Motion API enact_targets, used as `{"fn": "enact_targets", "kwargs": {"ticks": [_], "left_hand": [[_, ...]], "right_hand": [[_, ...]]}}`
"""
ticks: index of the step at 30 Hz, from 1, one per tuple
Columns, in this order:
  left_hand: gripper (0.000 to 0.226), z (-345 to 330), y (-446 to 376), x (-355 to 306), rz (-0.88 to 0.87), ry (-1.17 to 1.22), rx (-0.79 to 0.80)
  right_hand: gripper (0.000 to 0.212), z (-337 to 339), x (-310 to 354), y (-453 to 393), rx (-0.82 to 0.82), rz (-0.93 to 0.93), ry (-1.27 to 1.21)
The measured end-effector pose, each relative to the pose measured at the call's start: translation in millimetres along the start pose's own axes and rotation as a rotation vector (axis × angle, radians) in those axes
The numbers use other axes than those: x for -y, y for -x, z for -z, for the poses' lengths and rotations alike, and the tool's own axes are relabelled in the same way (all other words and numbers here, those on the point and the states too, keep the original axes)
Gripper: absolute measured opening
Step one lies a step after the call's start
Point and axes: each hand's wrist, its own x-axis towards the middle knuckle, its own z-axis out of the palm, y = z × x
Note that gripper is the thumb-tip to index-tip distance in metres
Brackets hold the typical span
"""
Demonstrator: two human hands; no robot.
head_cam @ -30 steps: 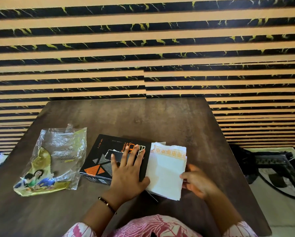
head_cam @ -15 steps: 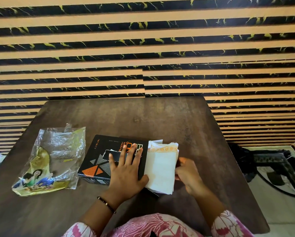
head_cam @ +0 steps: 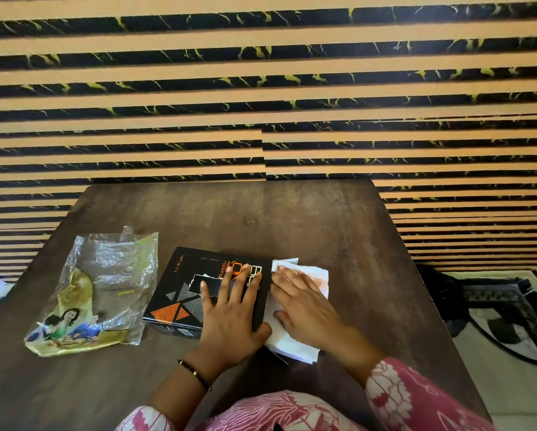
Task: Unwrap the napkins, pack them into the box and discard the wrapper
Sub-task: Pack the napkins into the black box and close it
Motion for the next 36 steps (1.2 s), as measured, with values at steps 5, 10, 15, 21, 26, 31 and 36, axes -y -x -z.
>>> {"fn": "enact_targets", "kwargs": {"ticks": [5, 10, 15, 21, 26, 31, 36], "left_hand": [[0.094, 2.3, 0.3, 0.4, -0.002, -0.048, 0.023], [0.098, 0.8, -1.5, 0.1, 0.015, -0.024, 0.058], [0.095, 2.0, -0.7, -1.9, 0.026, -0.045, 0.048], [0.096, 1.3, 1.8, -2.2, 0.018, -0.070, 0.049], [0.097, 1.3, 2.8, -2.0, 0.008, -0.085, 0.040], [0.095, 1.0, 3.0, -2.4, 0.007, -0.069, 0.014], [0.095, -0.8, 0.5, -1.3, 0.006, -0.075, 0.019]], "right_hand": [[0.058, 2.8, 1.2, -21.9, 0.092, 0.073, 0.125], [0.049, 1.6, 5.9, -32.9, 0.056, 0.196, 0.309], [0.033, -7.8, 0.1, -24.9, 0.093, 0.369, 0.232], [0.046, 8.2, 4.9, -40.5, 0.134, 0.338, 0.197], [0.042, 3.9, 17.7, -60.3, 0.196, 0.493, 0.336], [0.017, 14.0, 9.7, -39.9, 0.177, 0.587, 0.176], [0.042, -1.0, -28.3, 25.3, 0.076, 0.291, 0.027]]}}
